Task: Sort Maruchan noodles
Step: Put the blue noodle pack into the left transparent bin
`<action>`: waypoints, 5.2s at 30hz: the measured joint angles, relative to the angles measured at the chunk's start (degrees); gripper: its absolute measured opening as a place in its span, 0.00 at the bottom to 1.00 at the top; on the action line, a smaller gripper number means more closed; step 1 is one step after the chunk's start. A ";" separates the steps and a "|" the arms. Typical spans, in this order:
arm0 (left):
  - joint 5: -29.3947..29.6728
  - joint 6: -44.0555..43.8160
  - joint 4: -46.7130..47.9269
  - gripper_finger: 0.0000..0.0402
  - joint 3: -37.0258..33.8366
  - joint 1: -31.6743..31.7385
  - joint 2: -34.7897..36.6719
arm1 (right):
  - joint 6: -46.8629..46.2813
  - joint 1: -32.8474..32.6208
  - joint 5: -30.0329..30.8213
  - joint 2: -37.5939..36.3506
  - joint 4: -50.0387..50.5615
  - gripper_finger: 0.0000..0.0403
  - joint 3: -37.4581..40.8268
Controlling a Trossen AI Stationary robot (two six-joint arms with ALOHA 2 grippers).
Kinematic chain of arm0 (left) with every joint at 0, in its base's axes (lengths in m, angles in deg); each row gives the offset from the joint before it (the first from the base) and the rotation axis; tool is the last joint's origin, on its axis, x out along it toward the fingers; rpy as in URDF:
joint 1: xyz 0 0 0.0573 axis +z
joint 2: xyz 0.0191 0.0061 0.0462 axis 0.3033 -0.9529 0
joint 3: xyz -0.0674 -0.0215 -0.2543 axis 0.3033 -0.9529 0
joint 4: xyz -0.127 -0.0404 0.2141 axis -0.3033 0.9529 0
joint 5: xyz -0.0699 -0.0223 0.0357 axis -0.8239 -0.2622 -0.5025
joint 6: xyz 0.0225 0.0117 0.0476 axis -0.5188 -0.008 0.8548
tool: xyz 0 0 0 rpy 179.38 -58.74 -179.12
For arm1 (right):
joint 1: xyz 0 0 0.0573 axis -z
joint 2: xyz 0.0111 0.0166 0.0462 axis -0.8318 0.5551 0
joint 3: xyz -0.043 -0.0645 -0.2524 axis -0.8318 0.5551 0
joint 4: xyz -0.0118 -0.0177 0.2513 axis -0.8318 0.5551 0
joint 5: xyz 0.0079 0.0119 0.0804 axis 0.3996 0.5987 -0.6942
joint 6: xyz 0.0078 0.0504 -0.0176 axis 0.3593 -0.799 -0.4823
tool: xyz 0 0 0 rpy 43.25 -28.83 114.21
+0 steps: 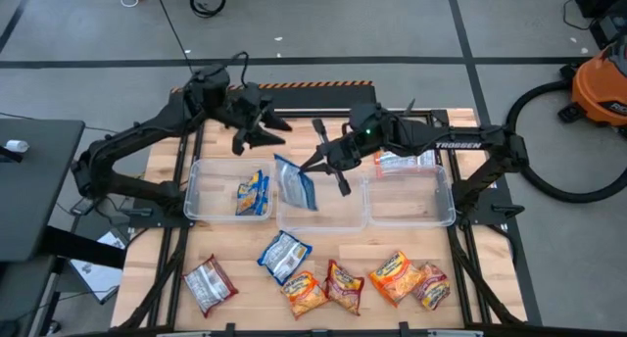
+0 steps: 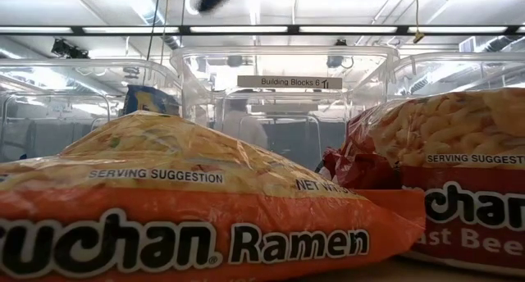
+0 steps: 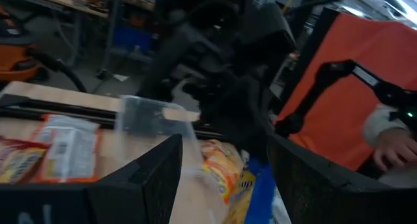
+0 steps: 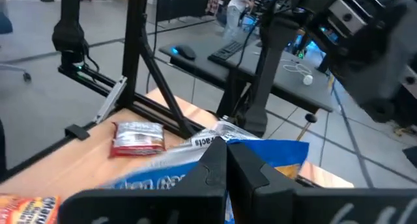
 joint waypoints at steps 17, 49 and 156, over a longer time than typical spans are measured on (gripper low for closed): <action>12.77 6.24 2.94 0.58 -0.08 -13.61 -5.36 | -2.81 -1.71 1.74 -3.67 7.07 0.01 -0.01; 9.80 10.11 5.31 0.06 -0.07 -13.53 -8.50 | -6.28 -2.44 4.76 -5.25 16.66 0.02 -0.01; 73.18 -97.01 60.80 0.21 -24.44 -47.74 5.14 | -48.64 -24.72 46.29 -16.23 23.14 0.44 0.01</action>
